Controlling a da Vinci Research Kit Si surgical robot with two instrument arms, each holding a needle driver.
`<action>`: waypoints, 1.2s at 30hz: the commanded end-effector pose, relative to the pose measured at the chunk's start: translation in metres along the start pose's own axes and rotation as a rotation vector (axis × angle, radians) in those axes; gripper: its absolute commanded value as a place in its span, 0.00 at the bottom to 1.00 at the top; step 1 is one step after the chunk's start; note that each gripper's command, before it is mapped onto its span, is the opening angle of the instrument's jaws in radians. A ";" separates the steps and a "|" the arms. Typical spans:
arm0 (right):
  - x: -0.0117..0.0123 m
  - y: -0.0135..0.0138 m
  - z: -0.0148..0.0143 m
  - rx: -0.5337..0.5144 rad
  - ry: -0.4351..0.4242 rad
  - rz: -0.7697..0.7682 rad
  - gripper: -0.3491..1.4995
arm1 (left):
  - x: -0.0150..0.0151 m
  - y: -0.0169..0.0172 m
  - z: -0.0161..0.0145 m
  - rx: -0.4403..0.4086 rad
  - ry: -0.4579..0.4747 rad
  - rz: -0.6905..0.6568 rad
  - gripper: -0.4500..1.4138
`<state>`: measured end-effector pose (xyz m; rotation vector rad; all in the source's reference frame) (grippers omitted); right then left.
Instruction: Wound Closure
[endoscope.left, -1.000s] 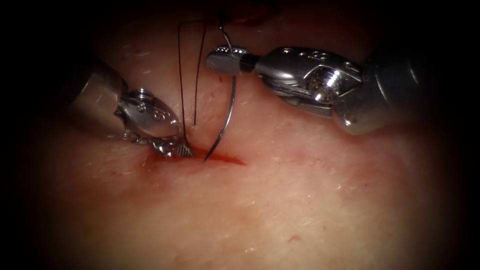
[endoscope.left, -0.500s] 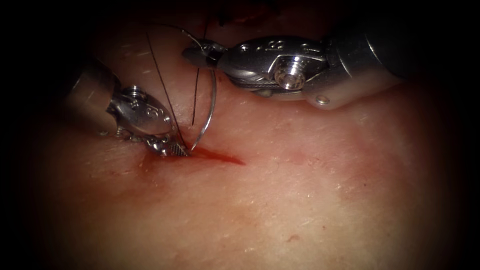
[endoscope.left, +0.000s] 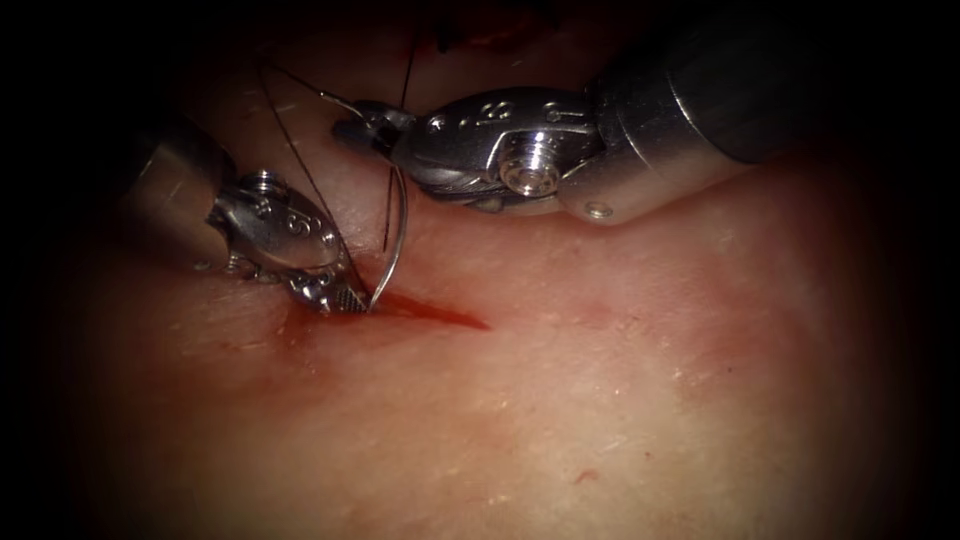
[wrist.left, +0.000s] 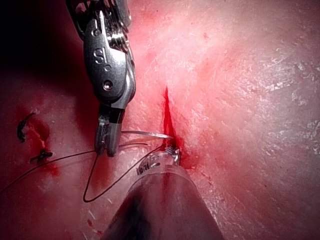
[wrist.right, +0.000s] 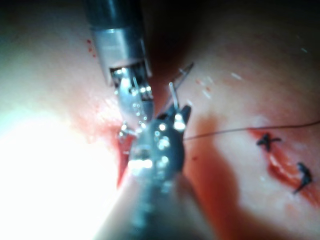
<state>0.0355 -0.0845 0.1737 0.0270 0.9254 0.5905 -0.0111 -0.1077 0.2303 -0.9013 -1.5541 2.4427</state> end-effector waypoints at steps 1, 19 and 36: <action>-0.0005 -0.0017 0.0006 0.004 -0.007 -0.009 0.00 | 0.0003 0.0006 0.0017 -0.008 0.003 -0.001 0.50; -0.0006 -0.0031 0.0019 -0.058 -0.014 -0.012 0.00 | 0.0008 0.0030 -0.0028 0.087 0.068 -0.018 0.50; -0.0012 -0.0032 0.0017 -0.047 -0.023 -0.015 0.00 | -0.0011 0.0073 -0.0029 0.146 0.083 -0.074 0.50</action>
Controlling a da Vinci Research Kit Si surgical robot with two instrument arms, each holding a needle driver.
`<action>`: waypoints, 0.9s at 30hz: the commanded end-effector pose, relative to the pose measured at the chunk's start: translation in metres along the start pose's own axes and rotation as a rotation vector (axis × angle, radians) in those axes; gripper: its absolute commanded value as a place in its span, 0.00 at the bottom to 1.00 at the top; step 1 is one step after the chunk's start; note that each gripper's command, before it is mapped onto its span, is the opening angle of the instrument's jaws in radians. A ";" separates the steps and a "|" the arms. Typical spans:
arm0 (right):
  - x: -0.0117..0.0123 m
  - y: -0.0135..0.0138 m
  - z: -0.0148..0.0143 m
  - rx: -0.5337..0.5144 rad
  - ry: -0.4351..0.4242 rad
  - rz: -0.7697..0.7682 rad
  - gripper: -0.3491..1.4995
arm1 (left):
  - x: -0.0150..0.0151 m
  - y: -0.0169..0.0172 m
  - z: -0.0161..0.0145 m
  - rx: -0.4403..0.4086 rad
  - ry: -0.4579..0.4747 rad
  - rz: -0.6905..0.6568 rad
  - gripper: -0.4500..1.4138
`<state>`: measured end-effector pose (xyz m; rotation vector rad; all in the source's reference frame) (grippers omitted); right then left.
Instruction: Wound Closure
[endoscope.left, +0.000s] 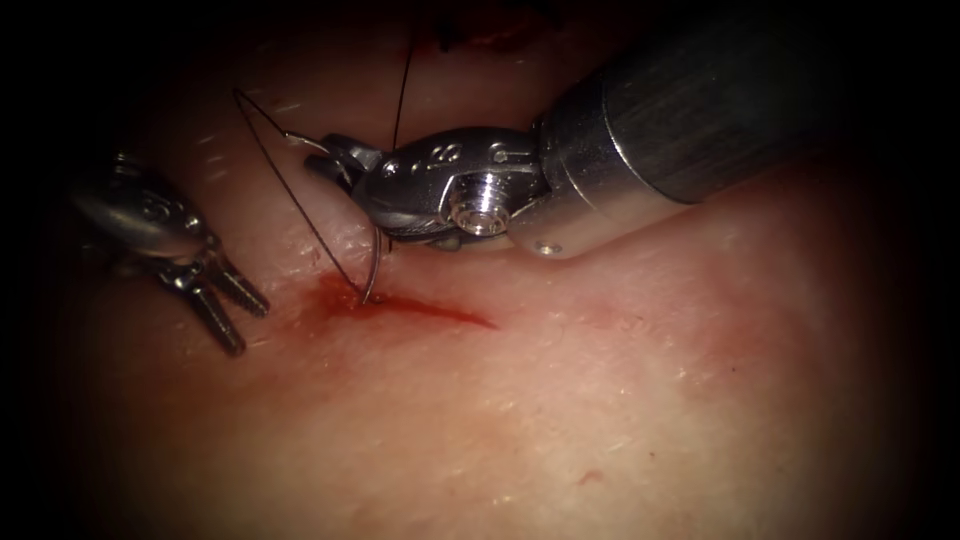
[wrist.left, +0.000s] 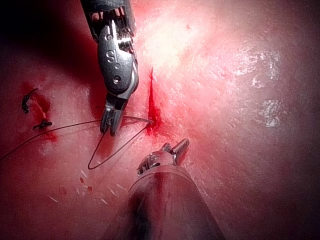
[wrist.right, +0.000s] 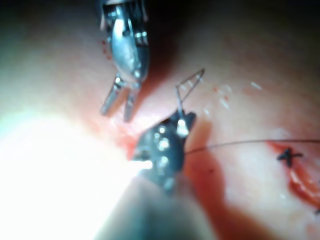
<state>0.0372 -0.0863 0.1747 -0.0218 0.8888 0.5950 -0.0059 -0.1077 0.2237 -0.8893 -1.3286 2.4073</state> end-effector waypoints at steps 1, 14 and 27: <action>-0.0002 -0.0012 0.0002 0.003 0.001 0.005 0.00 | 0.0001 0.0008 0.0020 -0.004 0.004 -0.006 0.49; -0.0004 -0.0015 -0.0002 -0.016 -0.006 0.132 0.00 | -0.0017 0.0010 0.0066 0.019 0.070 0.001 0.43; -0.0012 -0.0025 0.0000 -0.012 -0.035 0.222 0.00 | -0.0016 0.0012 0.0051 0.042 0.094 0.009 0.43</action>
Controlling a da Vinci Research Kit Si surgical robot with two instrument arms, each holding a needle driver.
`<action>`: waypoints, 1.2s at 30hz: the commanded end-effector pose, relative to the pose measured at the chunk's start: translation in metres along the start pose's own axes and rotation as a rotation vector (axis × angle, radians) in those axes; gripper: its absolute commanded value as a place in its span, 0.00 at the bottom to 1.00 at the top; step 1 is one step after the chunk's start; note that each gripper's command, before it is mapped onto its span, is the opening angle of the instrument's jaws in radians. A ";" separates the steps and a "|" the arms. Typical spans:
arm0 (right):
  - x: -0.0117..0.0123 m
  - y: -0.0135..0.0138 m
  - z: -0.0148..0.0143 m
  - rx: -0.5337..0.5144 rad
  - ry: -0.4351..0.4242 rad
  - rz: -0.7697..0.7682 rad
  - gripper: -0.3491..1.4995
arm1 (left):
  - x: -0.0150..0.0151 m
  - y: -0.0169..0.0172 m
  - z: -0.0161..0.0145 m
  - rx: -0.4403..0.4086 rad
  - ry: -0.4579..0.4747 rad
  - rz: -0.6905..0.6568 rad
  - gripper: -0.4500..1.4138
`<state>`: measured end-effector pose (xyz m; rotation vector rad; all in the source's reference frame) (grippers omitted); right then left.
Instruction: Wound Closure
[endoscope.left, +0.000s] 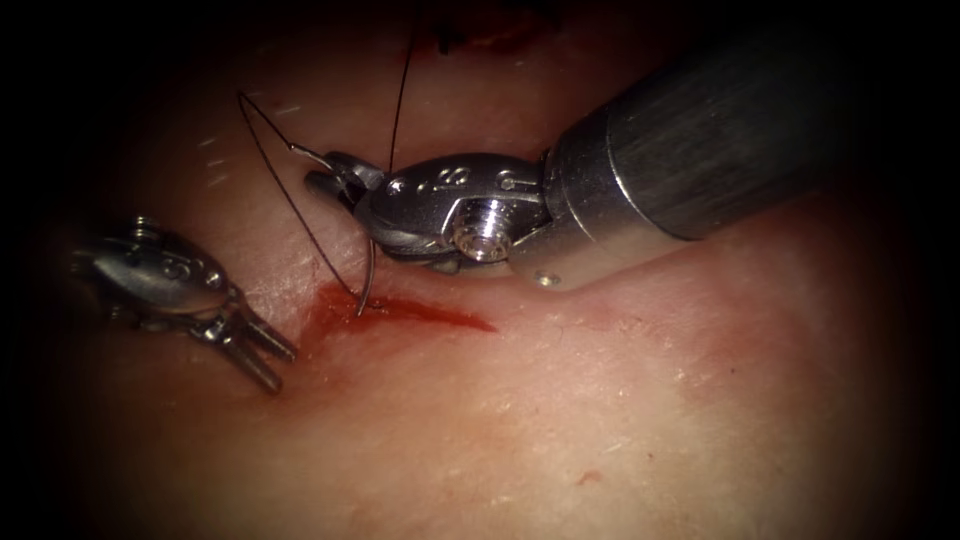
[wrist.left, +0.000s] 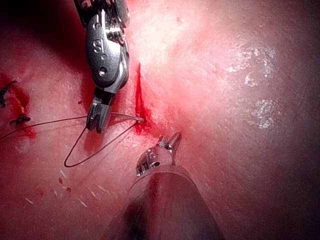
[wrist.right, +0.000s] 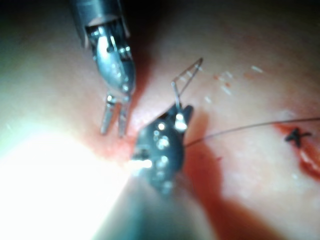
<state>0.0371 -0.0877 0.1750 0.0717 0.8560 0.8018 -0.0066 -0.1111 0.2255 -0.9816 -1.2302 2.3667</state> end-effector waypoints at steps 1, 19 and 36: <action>-0.0006 -0.0014 0.0002 0.005 0.002 0.017 0.00 | 0.0001 0.0010 0.0017 -0.007 0.007 -0.004 0.43; -0.0010 -0.0013 -0.0007 0.012 0.062 0.312 0.00 | -0.0002 0.0016 0.0024 -0.001 0.040 0.000 0.41; -0.0017 -0.0014 0.0000 0.085 0.079 0.525 0.00 | -0.0008 0.0017 0.0030 0.006 0.046 0.012 0.40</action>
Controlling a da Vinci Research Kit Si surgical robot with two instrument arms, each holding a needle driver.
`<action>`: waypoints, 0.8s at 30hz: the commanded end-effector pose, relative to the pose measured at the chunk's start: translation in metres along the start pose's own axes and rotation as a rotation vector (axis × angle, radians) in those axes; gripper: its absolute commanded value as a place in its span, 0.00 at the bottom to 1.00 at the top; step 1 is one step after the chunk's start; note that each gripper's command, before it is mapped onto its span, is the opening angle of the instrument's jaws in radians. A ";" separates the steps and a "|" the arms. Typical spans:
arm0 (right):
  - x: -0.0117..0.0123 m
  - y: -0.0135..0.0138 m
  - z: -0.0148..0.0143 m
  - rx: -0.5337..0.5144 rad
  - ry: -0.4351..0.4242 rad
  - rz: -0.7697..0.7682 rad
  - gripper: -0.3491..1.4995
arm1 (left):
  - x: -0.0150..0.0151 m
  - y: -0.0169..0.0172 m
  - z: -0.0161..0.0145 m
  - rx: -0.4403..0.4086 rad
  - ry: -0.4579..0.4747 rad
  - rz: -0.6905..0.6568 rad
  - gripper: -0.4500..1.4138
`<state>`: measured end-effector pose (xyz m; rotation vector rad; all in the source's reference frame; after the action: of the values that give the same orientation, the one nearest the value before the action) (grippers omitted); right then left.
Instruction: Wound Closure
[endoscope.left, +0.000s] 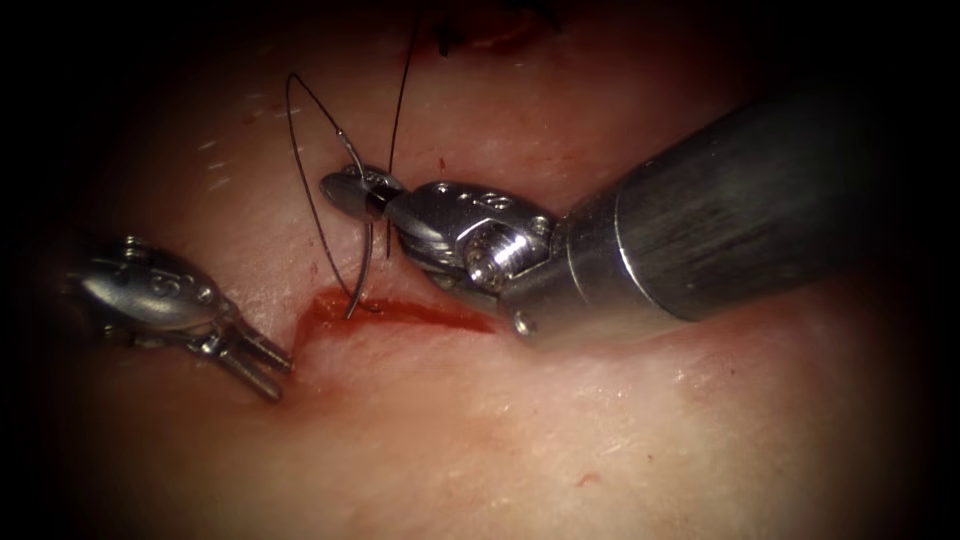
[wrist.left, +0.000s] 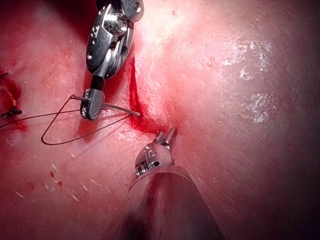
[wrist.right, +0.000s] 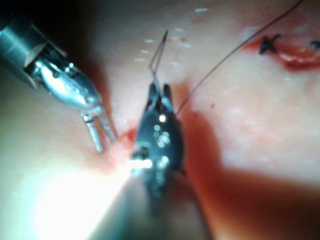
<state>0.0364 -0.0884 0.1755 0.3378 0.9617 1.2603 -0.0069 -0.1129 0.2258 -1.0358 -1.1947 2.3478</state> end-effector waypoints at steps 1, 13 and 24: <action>-0.0014 -0.0009 0.0004 0.016 -0.004 0.039 0.00 | 0.0000 0.0009 0.0015 -0.007 0.002 -0.002 0.40; -0.0017 -0.0012 0.0006 0.041 -0.013 0.398 0.00 | -0.0002 0.0010 0.0014 -0.006 0.002 0.005 0.40; -0.0021 -0.0024 0.0005 0.041 -0.073 0.639 0.00 | -0.0006 0.0011 0.0009 -0.009 0.000 0.014 0.39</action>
<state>0.0376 -0.0899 0.1749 0.7587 0.8394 1.7977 -0.0059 -0.1129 0.2258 -1.0475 -1.1952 2.3613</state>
